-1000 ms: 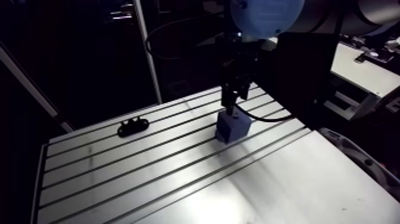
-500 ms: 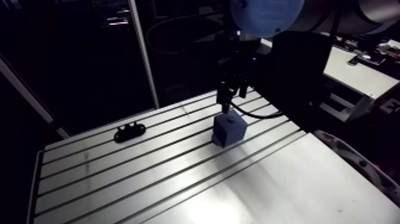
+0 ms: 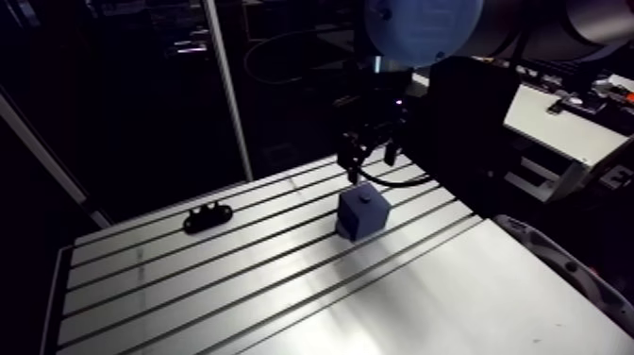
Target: Pick up the M10 bolt and insert it into the hex recess until seated.
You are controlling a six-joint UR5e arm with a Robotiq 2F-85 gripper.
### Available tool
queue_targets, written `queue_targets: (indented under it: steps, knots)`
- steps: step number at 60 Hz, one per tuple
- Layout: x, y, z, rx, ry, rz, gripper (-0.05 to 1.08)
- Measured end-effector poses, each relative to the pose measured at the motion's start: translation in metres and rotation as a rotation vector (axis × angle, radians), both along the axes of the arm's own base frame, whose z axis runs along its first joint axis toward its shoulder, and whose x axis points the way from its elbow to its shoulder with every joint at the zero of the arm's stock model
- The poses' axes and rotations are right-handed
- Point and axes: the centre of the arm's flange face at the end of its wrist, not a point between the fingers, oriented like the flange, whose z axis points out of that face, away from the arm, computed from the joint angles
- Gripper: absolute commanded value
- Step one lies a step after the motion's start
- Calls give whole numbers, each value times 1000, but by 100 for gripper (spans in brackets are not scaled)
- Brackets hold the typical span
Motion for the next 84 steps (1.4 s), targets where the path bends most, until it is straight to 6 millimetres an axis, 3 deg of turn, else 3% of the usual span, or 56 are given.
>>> queue_targets:
  steps: [11, 29, 84]
  knots:
    - [3, -4, 0, 3, -6, -91, 27]
    - [5, -8, -3, 4, -13, -188, 33]
    - [-4, 0, -32, -6, -32, -128, 47]
